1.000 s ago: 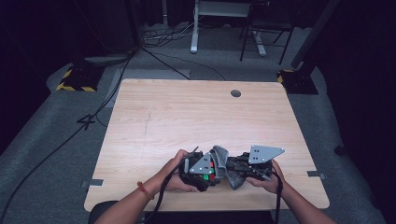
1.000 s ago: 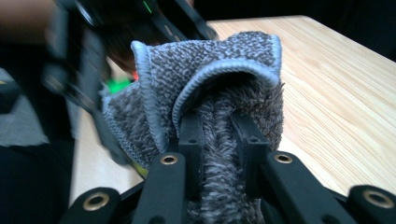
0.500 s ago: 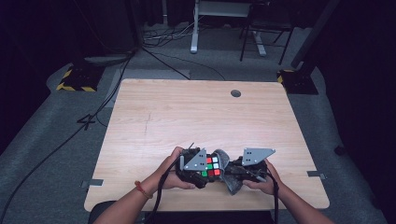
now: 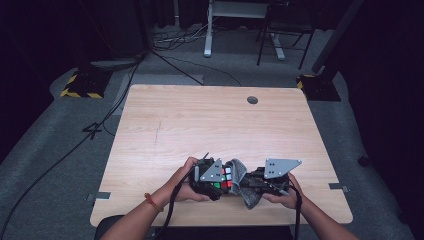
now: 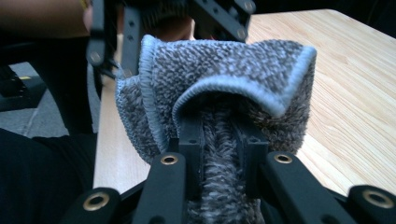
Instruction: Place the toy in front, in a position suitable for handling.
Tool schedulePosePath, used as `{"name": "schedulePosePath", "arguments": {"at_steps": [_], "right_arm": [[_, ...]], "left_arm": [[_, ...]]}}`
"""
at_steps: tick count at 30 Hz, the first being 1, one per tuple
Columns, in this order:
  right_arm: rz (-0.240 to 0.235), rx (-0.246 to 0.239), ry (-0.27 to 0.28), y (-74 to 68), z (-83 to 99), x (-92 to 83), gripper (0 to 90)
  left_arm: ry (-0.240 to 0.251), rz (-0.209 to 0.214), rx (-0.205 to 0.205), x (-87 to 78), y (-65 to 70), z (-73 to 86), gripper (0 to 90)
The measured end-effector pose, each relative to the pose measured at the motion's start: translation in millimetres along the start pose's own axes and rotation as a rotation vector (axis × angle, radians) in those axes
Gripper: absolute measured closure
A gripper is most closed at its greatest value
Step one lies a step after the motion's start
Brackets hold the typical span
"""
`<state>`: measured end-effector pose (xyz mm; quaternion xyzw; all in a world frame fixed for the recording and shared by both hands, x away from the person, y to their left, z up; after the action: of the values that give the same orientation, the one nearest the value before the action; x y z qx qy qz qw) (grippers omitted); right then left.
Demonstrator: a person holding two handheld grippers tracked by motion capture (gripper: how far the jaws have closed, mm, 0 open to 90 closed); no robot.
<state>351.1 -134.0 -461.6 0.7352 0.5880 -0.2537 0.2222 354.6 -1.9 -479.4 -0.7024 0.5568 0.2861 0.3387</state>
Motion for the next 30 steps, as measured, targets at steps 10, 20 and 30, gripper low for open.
{"name": "schedulePosePath", "arguments": {"at_steps": [10, 20, 30], "right_arm": [[0.003, -0.022, 0.013, -4.1, -7.4, 2.5, 76.7], [0.051, 0.064, -0.091, 24.2, 24.5, 11.6, 76.6], [0.016, 0.022, 0.002, 9.0, 7.4, 5.8, 76.7]], "left_arm": [[-0.062, -0.016, 0.032, 11.0, 4.1, 2.3, 33.3], [0.062, -0.031, 0.005, -13.3, -0.9, -5.3, 33.4], [-0.028, -0.05, 0.037, 2.1, 3.7, -2.1, 33.2]]}}
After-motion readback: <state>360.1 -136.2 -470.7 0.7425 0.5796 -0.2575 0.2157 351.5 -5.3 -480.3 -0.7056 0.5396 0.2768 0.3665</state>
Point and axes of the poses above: each handheld gripper's, and its own axes: x roughly forward along the jaws, z roughly out of its underside, y roughly to its right, the point moved 7 cm from there along x, roughly forward along the jaws, and after that the axes turned 12 degrees about -y, right-handed, at the moved point
